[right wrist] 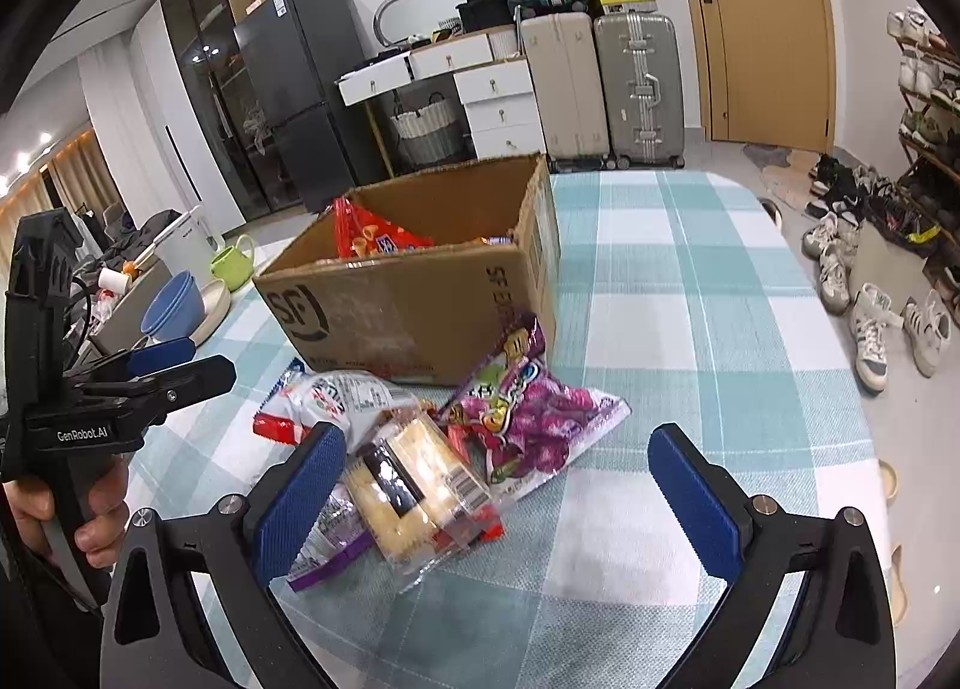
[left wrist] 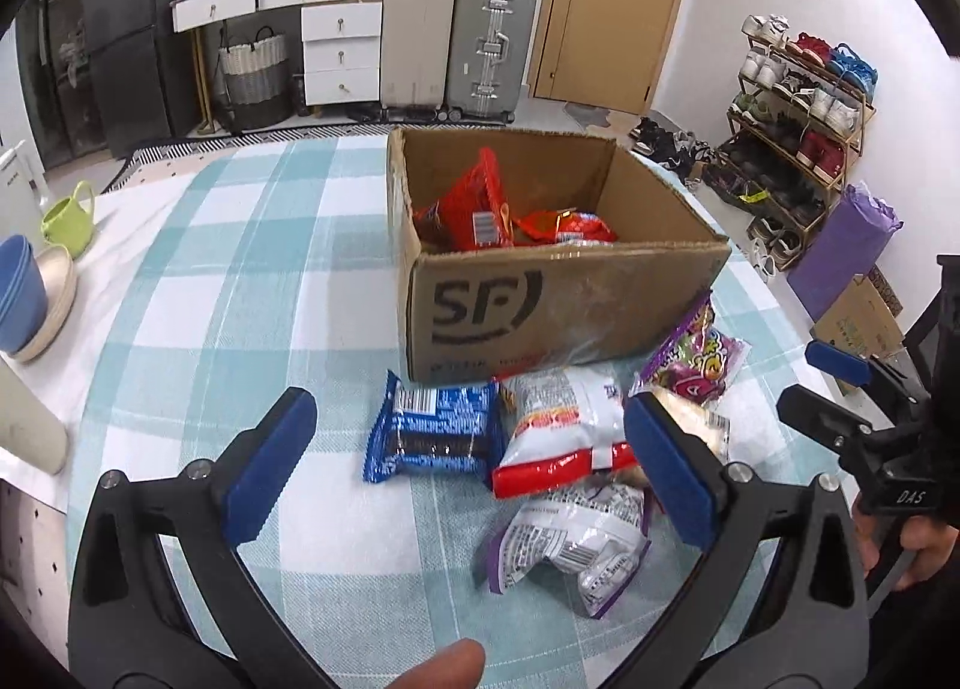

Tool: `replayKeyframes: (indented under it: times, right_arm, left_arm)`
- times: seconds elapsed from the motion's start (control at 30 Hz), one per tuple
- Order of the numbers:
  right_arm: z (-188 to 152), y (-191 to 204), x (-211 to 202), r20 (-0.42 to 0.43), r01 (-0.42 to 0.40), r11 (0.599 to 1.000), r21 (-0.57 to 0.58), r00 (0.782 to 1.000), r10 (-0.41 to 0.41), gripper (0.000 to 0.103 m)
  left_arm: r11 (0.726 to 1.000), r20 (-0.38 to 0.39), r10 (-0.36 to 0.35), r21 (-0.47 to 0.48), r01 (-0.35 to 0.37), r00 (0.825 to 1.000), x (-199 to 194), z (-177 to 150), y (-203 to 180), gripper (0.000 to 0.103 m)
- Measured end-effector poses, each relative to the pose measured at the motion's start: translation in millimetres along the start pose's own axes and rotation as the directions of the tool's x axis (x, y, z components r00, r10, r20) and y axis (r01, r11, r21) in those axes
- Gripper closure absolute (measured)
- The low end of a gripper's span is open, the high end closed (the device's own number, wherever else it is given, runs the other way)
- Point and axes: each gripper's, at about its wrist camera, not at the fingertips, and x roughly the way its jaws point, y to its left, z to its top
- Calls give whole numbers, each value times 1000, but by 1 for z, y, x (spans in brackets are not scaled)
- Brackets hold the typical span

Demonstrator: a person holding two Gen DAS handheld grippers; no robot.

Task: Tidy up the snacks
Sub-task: 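Move both open grippers back toward the remaining snacks on the table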

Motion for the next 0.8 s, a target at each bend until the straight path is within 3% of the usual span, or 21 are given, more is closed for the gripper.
replayKeyframes:
  times: [0.43,0.8]
  right_arm:
    - [-13,-14,11,-52,16,1000,26,999,-15,1]
    - [-28,-23,15,-66,20,999,50,998,-16,1]
  left_arm:
    - [999,-79,-18,-34,15,997,14,-31,8,1]
    - [998,-146,-48,23,52,988,29,-59,-17,1]
